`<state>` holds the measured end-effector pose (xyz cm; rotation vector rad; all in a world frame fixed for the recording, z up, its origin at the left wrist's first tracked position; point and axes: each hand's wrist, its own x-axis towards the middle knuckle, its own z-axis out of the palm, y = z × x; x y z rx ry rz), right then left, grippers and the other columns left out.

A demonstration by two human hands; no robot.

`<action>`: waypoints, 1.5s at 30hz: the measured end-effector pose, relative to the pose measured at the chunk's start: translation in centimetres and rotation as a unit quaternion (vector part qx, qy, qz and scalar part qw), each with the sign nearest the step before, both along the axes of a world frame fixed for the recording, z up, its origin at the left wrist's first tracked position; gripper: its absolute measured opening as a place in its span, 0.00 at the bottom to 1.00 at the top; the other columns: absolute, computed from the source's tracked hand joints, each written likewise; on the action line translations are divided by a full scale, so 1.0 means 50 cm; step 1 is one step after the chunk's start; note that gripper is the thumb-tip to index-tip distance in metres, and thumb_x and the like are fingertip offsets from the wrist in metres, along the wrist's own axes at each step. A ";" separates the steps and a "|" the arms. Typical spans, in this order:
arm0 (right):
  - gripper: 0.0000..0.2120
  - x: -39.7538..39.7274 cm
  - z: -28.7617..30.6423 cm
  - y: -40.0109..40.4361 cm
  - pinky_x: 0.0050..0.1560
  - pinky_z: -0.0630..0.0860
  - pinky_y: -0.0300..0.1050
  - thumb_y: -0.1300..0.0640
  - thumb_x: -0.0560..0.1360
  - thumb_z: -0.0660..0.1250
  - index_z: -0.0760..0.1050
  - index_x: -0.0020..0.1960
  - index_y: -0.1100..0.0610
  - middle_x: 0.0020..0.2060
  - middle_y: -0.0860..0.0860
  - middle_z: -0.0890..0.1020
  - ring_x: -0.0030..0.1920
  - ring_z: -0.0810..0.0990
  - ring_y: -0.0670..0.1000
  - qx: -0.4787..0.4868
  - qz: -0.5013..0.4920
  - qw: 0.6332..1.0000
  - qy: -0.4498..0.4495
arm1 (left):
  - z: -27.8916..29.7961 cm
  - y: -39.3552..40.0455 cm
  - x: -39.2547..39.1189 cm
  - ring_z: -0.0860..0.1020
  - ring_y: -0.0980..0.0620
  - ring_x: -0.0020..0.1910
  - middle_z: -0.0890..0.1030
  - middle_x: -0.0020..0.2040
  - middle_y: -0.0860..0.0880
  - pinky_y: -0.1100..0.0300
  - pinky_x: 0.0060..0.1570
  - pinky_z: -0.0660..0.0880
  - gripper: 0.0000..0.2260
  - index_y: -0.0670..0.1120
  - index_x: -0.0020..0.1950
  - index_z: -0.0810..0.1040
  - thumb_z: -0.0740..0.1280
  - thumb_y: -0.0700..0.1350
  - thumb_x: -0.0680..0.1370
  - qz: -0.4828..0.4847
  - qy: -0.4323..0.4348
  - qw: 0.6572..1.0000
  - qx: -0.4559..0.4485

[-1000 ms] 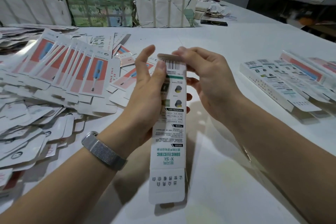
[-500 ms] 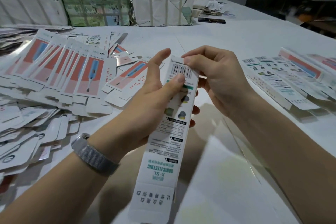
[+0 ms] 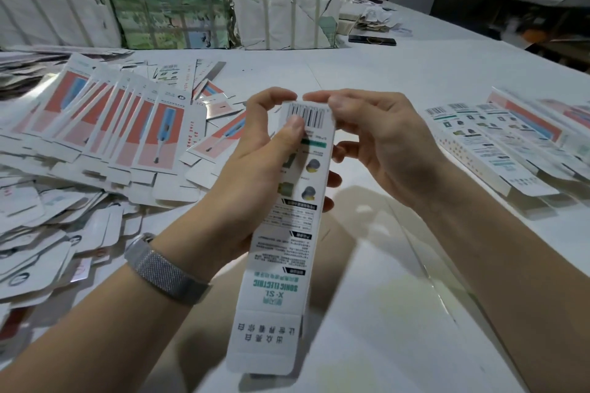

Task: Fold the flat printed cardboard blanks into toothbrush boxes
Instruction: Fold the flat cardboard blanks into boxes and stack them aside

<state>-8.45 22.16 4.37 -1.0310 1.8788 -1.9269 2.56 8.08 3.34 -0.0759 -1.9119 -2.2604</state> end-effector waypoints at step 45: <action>0.18 -0.185 -0.006 0.156 0.64 0.71 0.54 0.63 0.75 0.62 0.79 0.62 0.52 0.63 0.53 0.77 0.67 0.70 0.60 0.519 -0.414 0.732 0.152 | -0.098 -0.159 -0.066 0.79 0.35 0.53 0.82 0.58 0.41 0.41 0.49 0.77 0.14 0.55 0.61 0.74 0.67 0.53 0.77 0.239 -0.085 0.700 -0.667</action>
